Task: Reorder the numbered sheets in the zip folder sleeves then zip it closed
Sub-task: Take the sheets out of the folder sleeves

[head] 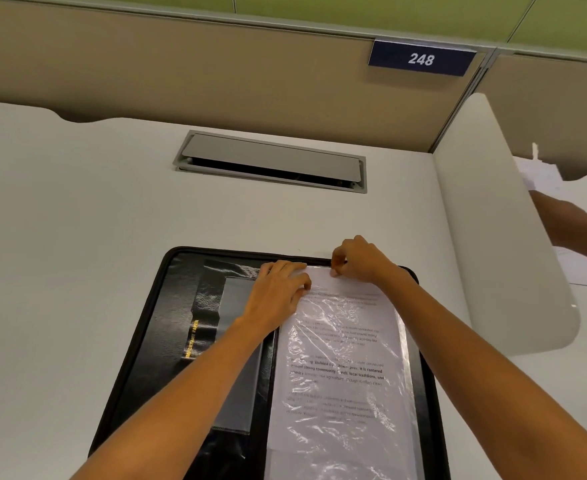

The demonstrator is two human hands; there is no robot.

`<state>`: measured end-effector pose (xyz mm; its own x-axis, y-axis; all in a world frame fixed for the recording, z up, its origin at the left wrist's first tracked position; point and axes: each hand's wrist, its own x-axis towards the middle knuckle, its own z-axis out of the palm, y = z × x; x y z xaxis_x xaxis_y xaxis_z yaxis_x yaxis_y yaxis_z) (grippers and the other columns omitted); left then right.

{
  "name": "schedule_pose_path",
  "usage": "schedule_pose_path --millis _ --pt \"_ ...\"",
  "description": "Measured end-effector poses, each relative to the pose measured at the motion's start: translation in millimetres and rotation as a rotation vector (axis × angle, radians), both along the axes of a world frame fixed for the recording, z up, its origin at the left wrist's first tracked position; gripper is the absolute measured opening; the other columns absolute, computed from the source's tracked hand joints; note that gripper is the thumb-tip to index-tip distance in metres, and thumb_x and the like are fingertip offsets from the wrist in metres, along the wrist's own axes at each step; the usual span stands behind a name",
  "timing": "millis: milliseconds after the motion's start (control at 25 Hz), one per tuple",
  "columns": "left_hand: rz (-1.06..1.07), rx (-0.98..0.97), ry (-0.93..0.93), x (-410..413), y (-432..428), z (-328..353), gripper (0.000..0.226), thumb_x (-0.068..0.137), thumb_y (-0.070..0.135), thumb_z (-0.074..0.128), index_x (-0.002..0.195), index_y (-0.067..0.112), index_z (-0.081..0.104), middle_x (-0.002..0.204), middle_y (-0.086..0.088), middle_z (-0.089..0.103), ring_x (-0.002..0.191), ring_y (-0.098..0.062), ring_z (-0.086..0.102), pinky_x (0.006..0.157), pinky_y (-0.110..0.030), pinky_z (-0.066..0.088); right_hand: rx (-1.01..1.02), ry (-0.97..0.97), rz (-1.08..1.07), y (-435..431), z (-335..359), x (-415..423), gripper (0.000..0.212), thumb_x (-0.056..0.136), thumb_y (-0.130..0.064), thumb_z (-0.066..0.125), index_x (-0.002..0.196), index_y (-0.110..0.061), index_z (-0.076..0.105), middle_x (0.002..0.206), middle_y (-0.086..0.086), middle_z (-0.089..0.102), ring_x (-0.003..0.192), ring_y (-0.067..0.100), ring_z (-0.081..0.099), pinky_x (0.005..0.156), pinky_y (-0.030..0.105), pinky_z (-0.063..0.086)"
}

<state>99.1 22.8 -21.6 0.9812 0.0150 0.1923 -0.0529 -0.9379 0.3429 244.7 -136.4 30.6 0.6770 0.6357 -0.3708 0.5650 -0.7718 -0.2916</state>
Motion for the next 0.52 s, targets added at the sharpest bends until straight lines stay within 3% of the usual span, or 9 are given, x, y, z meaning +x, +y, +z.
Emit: schedule_pose_path --millis 160,240,440,520 --pt "-0.006 -0.038 -0.01 2.8 1.4 2.1 0.008 0.084 0.028 0.071 0.092 0.027 0.07 0.13 0.0 0.058 0.119 -0.023 0.053 0.099 -0.043 0.037 0.043 0.02 -0.07 0.6 9.0 24.6 0.015 0.088 -0.03 0.068 0.094 -0.016 0.069 0.1 0.003 0.065 0.095 0.02 0.057 0.087 0.036 0.05" --pt "0.009 -0.109 0.012 5.3 1.5 4.1 0.019 0.085 0.036 0.07 0.099 0.024 0.068 0.13 0.0 0.055 0.116 -0.021 0.053 0.099 -0.041 0.036 0.083 0.051 -0.093 1.9 17.3 35.5 0.012 0.089 -0.028 0.067 0.092 -0.016 0.066 0.102 0.004 0.066 0.091 0.02 0.058 0.08 0.031 0.047" --pt "0.35 -0.541 0.075 36.3 0.7 16.6 0.06 0.088 0.043 0.065 0.136 0.014 0.042 0.13 -0.002 0.051 0.111 -0.016 0.055 0.094 -0.038 0.048 0.162 0.177 -0.142 0.9 38.6 51.3 0.01 0.09 -0.03 0.066 0.093 -0.02 0.065 0.102 0.004 0.064 0.091 0.021 0.06 0.074 0.023 0.042" --pt "0.415 -0.623 0.179 53.2 3.8 22.4 0.059 0.086 0.036 0.07 0.135 0.012 0.047 0.121 -0.002 0.059 0.104 -0.016 0.058 0.087 -0.032 0.049 0.189 0.191 -0.157 -2.4 39.9 55.5 0.012 0.089 -0.033 0.067 0.094 -0.022 0.065 0.107 0.005 0.066 0.095 0.023 0.062 0.077 0.026 0.044"
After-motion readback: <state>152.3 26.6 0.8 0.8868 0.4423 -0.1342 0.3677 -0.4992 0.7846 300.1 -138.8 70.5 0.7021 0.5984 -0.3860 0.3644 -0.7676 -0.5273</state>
